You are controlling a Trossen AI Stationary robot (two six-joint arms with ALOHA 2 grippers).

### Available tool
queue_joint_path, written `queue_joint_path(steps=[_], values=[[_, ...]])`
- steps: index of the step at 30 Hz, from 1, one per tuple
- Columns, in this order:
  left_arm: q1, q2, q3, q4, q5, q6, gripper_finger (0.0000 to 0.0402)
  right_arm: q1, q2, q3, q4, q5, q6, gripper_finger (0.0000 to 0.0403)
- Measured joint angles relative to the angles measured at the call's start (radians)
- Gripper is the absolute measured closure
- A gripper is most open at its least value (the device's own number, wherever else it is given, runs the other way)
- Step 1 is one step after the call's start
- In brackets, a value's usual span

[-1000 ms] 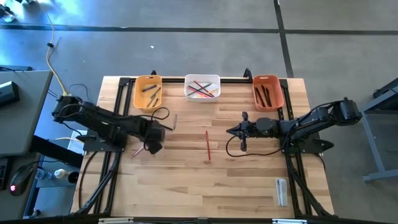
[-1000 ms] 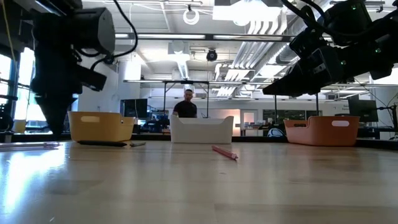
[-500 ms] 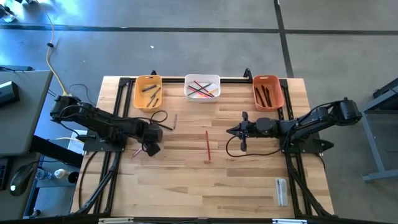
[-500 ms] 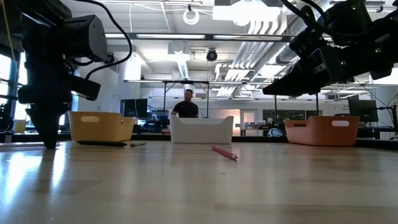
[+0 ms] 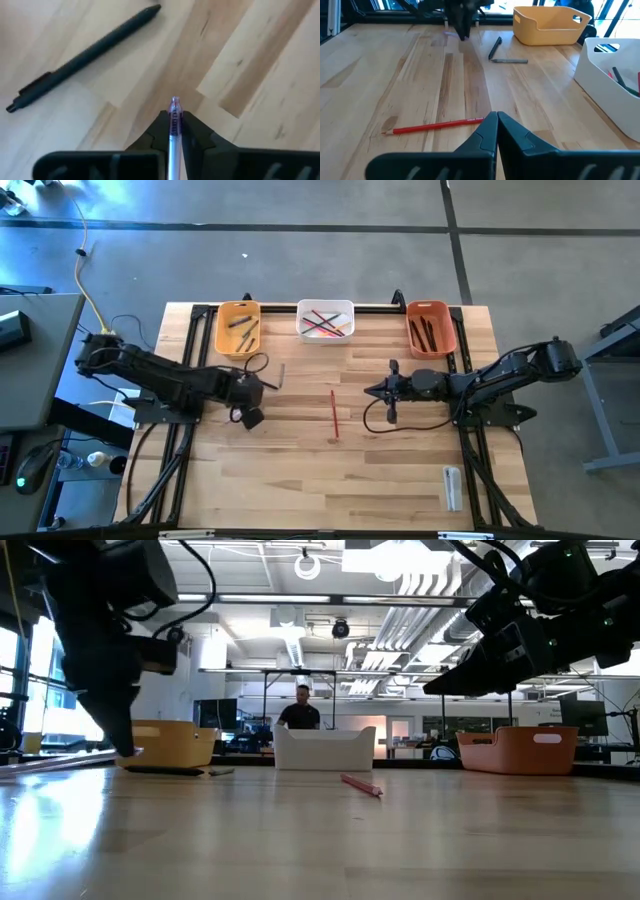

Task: Sort crayons/erasers/pens/pencils in bins
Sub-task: Put the purple pen into the orange bin

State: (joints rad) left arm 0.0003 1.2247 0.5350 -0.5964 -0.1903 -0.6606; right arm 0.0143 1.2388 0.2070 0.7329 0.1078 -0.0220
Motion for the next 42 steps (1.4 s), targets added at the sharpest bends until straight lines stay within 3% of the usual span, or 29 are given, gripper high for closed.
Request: queue_joint_path(steps=[2,10,21,28,33,42], values=[[-0.008,-0.03,-0.007,0.022,-0.005,0.008,0.0391,0.0,0.0,0.0,-0.01,0.0,-0.002,0.0403],[-0.055,-0.093,-0.003,0.379,-0.077,0.112,0.0393,0.0,0.0,0.0,-0.01,0.0,0.019,0.0403],[-0.075,-0.026,-0.002,0.96,-0.109,0.347,0.0393,0.006,0.0,0.0,0.113,-0.011,0.103,0.0394],[-0.06,0.094,-0.002,1.322,-0.044,0.437,0.0394,0.054,0.026,0.087,0.125,-0.011,0.101,0.0331],[-0.031,0.163,-0.001,1.551,0.025,0.469,0.0394,0.068,0.141,0.222,0.125,-0.011,0.103,0.0272],[0.0,0.188,0.0,1.641,0.089,0.488,0.0394,0.067,0.336,0.452,0.125,-0.068,0.101,0.0201]])
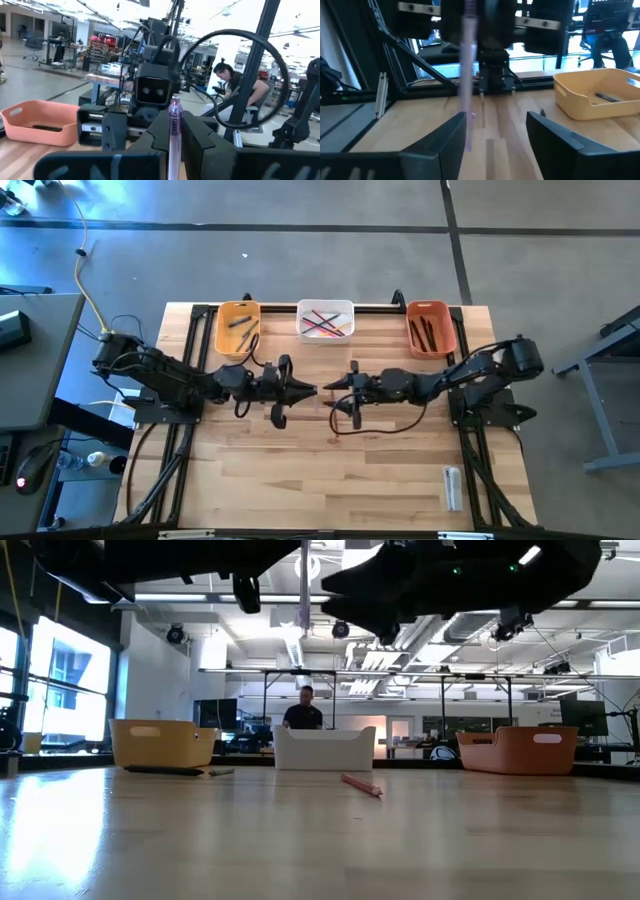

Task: Sort crayons/erasers/pens/pencils in bins
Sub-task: Put the purple pen into the orange bin

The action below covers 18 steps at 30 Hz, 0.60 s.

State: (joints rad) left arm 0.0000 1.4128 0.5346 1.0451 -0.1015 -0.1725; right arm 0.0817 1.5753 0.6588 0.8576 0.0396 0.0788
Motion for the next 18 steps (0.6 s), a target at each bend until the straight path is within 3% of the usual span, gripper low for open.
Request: queue_joint_path(steps=[13,18], values=[[-0.001,-0.001,0.0,0.022,0.014,-0.007,0.0394,-0.002,0.067,0.073,0.009,-0.026,-0.024,0.0194],[0.0,-0.001,0.0,0.024,0.01,0.002,0.0394,0.0,0.067,0.073,0.023,-0.083,0.008,0.0194]])
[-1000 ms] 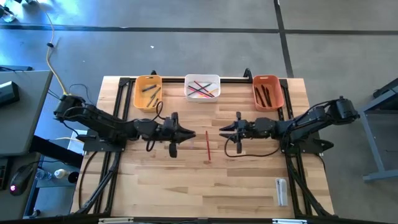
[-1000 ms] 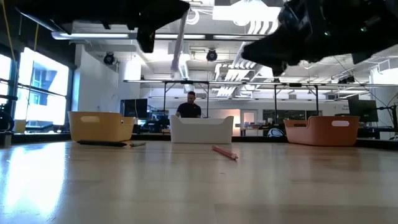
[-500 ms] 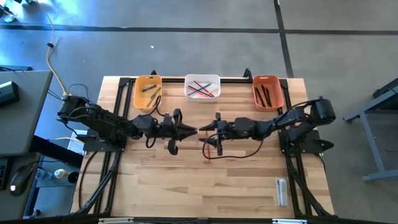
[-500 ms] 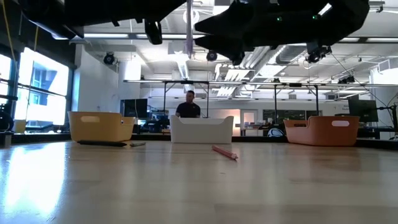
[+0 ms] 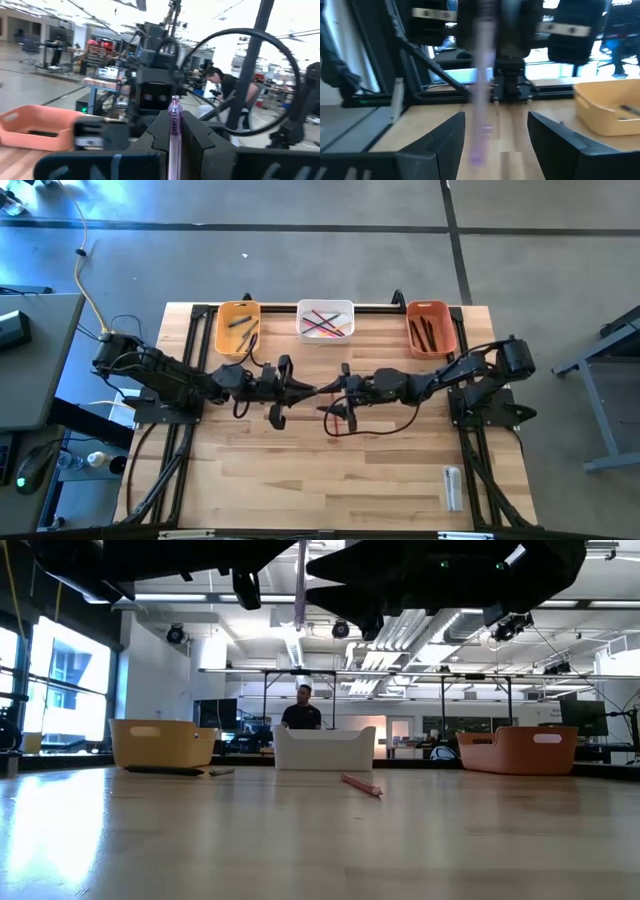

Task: Sort crayons/erasers/pens/pencils in bins
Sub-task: Put the purple pen into the orange bin

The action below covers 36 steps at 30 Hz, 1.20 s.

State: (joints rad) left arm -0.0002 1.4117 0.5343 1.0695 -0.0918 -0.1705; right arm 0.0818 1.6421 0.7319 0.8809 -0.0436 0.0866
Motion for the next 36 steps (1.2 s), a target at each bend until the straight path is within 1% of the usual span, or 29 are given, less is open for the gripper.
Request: queue_joint_path(steps=[9,14,20,24,29,32,36], values=[[0.0,0.0,0.0,-0.001,-0.003,0.009,0.0394,0.017,0.0,0.0,0.01,-0.007,0.028,0.0194],[-0.001,0.0,0.0,0.004,-0.002,0.007,0.0394,0.017,0.0,0.0,0.035,0.015,0.019,0.0194],[-0.002,0.0,0.0,0.007,-0.002,0.007,0.0394,0.014,-0.001,0.0,0.066,0.016,0.019,0.0194],[-0.003,0.002,0.0,0.023,-0.002,0.007,0.0394,0.014,-0.001,0.018,0.058,0.016,0.018,0.0194],[-0.014,0.037,0.0,0.075,0.001,0.008,0.0394,0.014,-0.001,0.048,0.041,0.015,0.004,0.0195],[-0.014,0.063,0.0,0.109,0.005,0.007,0.0394,0.014,-0.001,0.059,0.011,0.014,0.003,0.0207],[-0.014,0.071,0.0,0.117,0.005,0.007,0.0394,0.014,-0.001,0.06,0.005,0.014,0.003,0.0248]])
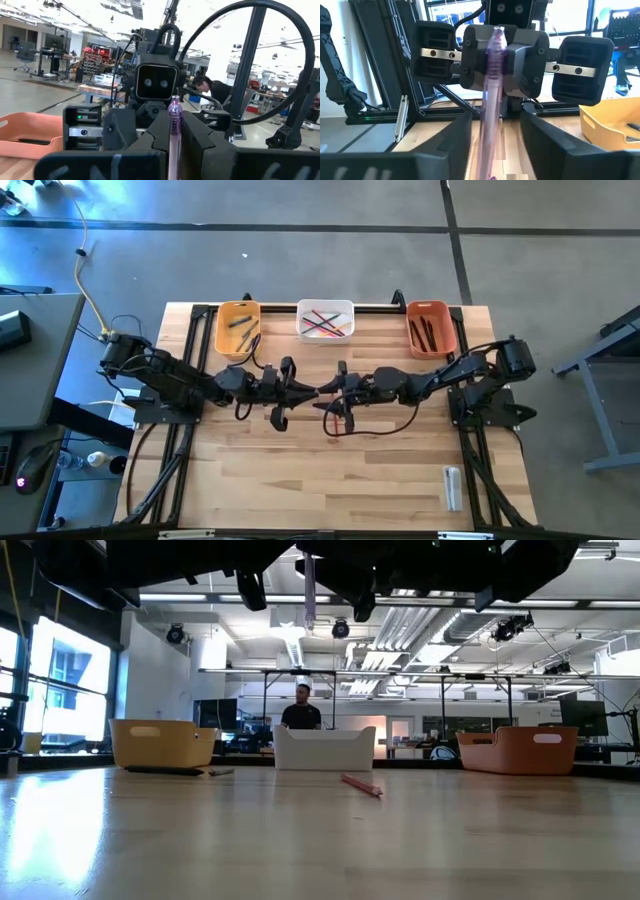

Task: Sort crayons/erasers/pens/pencils in bins
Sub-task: Put the purple pen into the orange bin

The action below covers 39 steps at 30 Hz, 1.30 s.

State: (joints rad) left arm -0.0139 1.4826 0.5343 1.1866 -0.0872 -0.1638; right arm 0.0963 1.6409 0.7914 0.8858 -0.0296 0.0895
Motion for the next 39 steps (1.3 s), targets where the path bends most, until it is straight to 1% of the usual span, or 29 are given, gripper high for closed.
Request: queue_joint_path(steps=[6,9,11,13,16,21,25,28,31,33,35,39], values=[[0.0,0.0,0.0,0.0,-0.001,0.003,0.039,0.0,0.0,0.0,-0.006,-0.004,-0.004,0.0338],[0.0,0.0,0.0,-0.001,-0.003,0.005,0.0374,0.001,0.0,0.0,-0.013,-0.004,-0.02,0.0377],[0.0,0.0,0.0,-0.002,-0.003,0.004,0.0359,0.002,0.0,0.0,-0.018,0.0,-0.028,0.0391],[0.0,0.0,0.0,-0.003,-0.003,0.013,0.0341,0.002,-0.001,0.0,-0.03,0.0,-0.038,0.039],[-0.002,-0.024,0.0,-0.03,-0.003,0.04,0.0315,0.002,-0.001,-0.002,-0.045,0.0,-0.04,0.0376],[-0.002,-0.104,0.0,-0.138,-0.015,0.087,0.028,0.002,-0.001,-0.002,-0.07,0.0,-0.043,0.0377],[-0.002,-0.197,0.0,-0.274,-0.051,0.126,0.0264,-0.004,-0.001,-0.002,-0.076,0.0,-0.049,0.038],[-0.009,-0.256,0.0,-0.377,-0.096,0.159,0.0262,-0.019,-0.013,-0.002,-0.117,0.001,-0.052,0.038],[-0.015,-0.291,-0.001,-0.456,-0.146,0.185,0.0269,-0.039,-0.059,-0.001,-0.205,0.058,-0.076,0.038],[-0.015,-0.301,-0.019,-0.443,-0.157,0.195,0.0276,-0.056,-0.114,-0.001,-0.29,0.099,-0.09,0.038],[-0.009,-0.303,-0.052,-0.394,-0.159,0.195,0.0284,-0.08,-0.178,0.0,-0.394,0.132,-0.09,0.038],[0.018,-0.303,-0.122,-0.304,-0.159,0.195,0.0304,-0.146,-0.319,0.0,-0.621,0.249,-0.09,0.038]])
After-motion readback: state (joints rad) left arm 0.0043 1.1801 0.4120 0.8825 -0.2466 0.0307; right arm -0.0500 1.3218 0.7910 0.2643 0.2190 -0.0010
